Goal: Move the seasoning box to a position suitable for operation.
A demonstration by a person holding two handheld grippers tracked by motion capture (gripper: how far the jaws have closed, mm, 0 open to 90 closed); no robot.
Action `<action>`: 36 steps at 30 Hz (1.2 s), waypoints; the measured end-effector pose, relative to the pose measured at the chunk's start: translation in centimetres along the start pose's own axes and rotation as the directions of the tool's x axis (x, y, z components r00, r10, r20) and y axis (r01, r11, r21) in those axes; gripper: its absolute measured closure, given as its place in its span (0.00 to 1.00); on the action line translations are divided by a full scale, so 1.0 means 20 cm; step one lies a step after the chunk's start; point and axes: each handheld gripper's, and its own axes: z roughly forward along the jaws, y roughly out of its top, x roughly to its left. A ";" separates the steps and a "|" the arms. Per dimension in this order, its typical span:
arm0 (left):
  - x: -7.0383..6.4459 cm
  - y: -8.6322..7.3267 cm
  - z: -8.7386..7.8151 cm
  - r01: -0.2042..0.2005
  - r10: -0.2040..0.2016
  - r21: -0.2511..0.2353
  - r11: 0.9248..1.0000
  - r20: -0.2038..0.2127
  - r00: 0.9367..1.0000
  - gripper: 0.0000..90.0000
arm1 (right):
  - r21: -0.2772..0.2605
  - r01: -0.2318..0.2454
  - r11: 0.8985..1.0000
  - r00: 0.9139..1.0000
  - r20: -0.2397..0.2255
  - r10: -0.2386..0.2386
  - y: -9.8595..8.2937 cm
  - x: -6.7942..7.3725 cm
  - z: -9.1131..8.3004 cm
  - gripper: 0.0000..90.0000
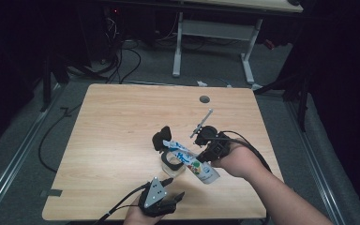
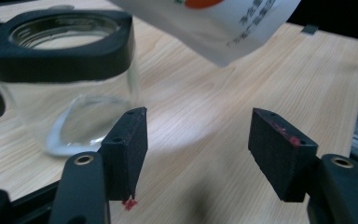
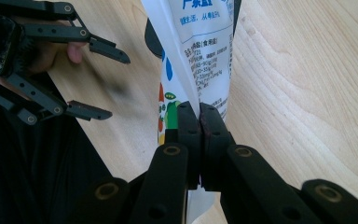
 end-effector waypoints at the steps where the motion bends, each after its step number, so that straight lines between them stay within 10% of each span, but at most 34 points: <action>1: -0.01 0.00 0.01 -0.002 0.002 -0.002 1.000 0.002 1.000 0.40 | 0.006 -0.001 1.000 1.000 0.002 0.001 0.00 0.00 0.00 0.99; 21: -0.04 -0.02 0.08 0.025 -0.025 -0.017 1.000 0.022 0.999 0.30 | 0.060 -0.007 0.998 1.000 0.007 0.006 0.03 -0.01 -0.01 1.00; 36: -0.12 -0.05 0.31 0.044 -0.044 0.003 0.999 0.001 0.999 0.26 | 0.040 -0.005 0.999 1.000 -0.006 0.005 0.04 0.00 -0.01 1.00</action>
